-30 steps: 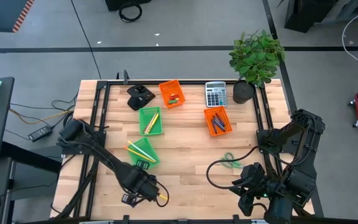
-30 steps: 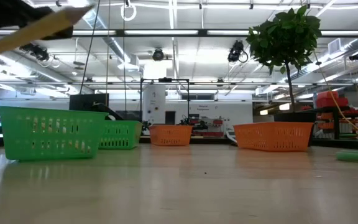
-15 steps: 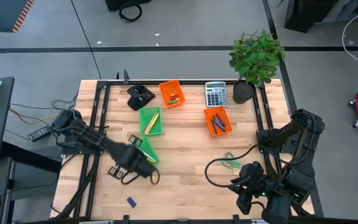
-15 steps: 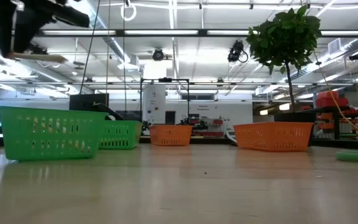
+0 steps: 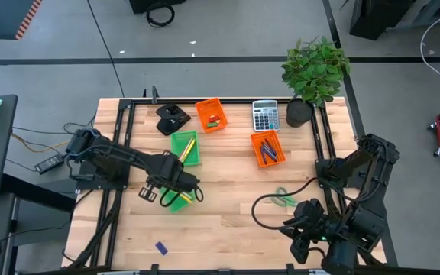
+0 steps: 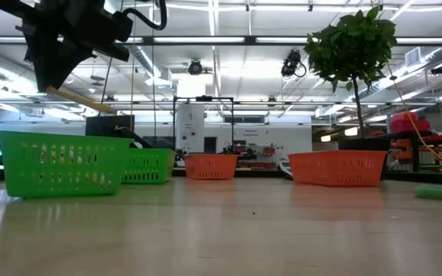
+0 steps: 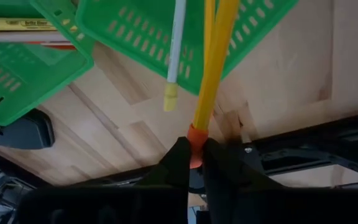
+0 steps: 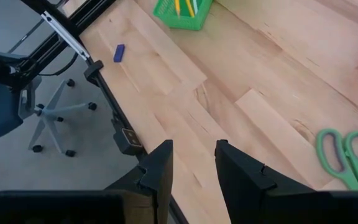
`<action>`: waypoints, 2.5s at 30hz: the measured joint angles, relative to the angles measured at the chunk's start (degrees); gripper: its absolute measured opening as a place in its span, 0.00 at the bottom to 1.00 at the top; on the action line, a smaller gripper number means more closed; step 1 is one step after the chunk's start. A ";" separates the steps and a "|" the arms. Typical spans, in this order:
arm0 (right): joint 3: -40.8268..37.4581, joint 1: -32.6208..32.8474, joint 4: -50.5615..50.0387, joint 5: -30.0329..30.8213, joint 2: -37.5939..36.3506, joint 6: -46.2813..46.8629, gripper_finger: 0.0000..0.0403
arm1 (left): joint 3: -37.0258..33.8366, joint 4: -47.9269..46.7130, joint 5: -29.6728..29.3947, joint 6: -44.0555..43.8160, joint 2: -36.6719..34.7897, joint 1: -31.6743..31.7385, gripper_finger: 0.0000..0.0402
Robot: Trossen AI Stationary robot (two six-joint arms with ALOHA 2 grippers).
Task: Sort crayons/erasers/pens/pencils in bins
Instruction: Put the yellow pencil into the bottom green bin
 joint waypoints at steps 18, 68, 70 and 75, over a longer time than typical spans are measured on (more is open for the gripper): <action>0.00 -0.06 -1.22 0.01 0.00 -1.75 0.31 | 0.00 0.18 -0.71 5.06 -0.07 5.03 0.10; 0.00 -2.64 -1.94 0.25 0.00 -3.86 0.31 | -9.97 3.87 -1.33 1.06 -2.25 8.37 0.11; 0.00 -3.04 -1.94 -0.04 0.00 -4.63 0.31 | -9.97 4.09 -0.40 1.07 -2.25 8.37 0.12; 0.01 -3.82 -1.94 -0.13 0.00 -7.86 0.31 | -9.97 7.12 3.61 1.12 -2.25 8.35 0.14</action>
